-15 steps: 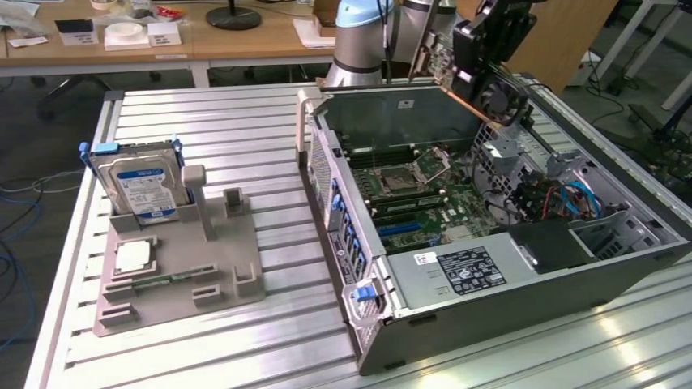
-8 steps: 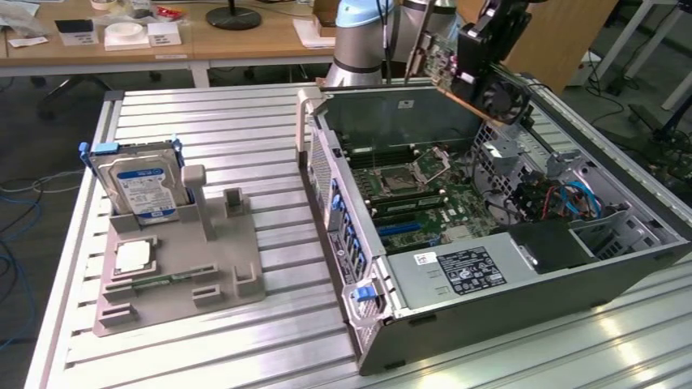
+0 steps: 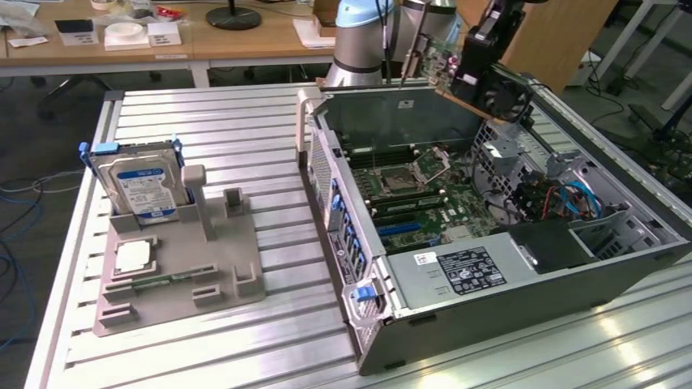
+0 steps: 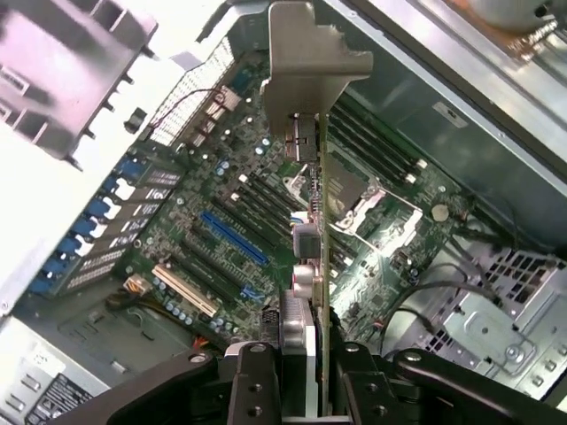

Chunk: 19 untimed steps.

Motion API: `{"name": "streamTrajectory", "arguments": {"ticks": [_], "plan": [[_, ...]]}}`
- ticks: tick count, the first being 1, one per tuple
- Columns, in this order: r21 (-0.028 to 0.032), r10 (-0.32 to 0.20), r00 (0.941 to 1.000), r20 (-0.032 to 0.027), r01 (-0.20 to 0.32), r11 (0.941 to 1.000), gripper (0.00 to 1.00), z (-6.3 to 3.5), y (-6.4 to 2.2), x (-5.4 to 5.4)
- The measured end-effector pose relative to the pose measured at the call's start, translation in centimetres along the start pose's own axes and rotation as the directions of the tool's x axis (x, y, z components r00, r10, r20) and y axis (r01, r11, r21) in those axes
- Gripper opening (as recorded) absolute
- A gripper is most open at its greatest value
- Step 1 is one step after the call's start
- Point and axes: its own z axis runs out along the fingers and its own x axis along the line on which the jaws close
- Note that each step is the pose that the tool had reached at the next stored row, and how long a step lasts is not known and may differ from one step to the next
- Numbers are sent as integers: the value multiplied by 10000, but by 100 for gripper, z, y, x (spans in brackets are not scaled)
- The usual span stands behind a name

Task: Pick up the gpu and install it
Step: 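Insert the gpu into the slot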

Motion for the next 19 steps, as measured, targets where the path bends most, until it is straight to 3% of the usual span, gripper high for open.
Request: {"name": "streamTrajectory", "arguments": {"ticks": [4,9,12,19], "plan": [[5,-713,9975,-19,713,9975,28,1,0,0],[8,-1588,9873,-43,1588,9873,28,1,0,0],[9,-2094,9778,-57,2094,9778,28,1,0,0],[9,-3184,9479,-88,3184,9479,28,2,0,0]]}}
